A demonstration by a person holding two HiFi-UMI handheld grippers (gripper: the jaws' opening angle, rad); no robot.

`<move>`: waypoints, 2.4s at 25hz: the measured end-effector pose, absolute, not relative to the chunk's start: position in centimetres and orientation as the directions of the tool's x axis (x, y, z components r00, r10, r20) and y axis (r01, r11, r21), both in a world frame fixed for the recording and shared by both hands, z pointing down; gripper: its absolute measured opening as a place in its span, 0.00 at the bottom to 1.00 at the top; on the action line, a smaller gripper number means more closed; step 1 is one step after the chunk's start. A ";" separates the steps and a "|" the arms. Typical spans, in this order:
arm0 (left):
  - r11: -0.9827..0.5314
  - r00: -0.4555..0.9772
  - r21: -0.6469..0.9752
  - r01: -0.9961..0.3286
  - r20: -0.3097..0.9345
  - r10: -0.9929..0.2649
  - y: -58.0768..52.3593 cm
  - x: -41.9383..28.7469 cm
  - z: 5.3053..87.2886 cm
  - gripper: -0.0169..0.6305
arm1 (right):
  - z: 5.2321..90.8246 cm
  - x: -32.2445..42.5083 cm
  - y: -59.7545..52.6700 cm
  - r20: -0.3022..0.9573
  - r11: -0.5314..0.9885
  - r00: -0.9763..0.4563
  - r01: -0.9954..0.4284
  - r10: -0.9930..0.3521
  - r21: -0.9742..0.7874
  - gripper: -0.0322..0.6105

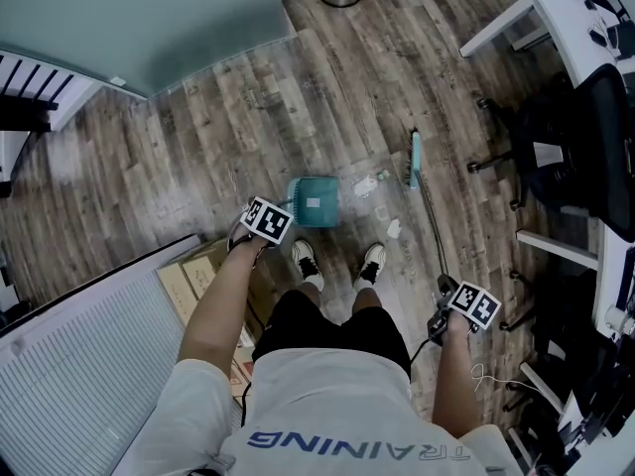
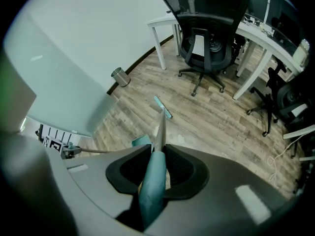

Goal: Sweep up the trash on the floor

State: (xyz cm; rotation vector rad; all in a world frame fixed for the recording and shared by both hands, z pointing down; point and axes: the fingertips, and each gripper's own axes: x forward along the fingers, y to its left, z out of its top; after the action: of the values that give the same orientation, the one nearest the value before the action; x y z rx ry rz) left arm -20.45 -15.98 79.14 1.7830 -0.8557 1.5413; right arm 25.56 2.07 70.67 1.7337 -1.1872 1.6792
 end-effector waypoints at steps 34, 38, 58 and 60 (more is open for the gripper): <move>-0.586 0.116 0.045 -0.809 0.990 -0.085 -15.3 -20.4 78.9 0.16 | 79.2 13.3 3.9 0.988 -0.164 -0.154 -0.975 0.019 -0.149 0.22; -0.586 0.116 0.045 -0.809 0.990 -0.085 -15.4 -20.5 79.1 0.16 | 78.9 9.1 4.3 0.960 -0.198 -0.278 -0.943 0.022 -0.268 0.22; -0.586 0.118 0.046 -0.809 0.989 -0.085 -15.3 -20.7 78.9 0.16 | 76.3 9.9 5.5 0.885 -0.382 -0.464 -0.810 -0.046 -0.445 0.22; -0.587 0.119 0.046 -0.808 0.989 -0.086 -15.4 -20.6 79.0 0.16 | 75.9 12.9 6.1 0.900 -0.425 -0.429 -0.803 -0.075 -0.418 0.22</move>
State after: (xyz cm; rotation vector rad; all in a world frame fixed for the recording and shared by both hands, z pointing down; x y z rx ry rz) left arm -20.63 -15.39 78.95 1.7916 -0.8682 1.5202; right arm 12.93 6.05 75.90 1.2668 -1.2722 1.9055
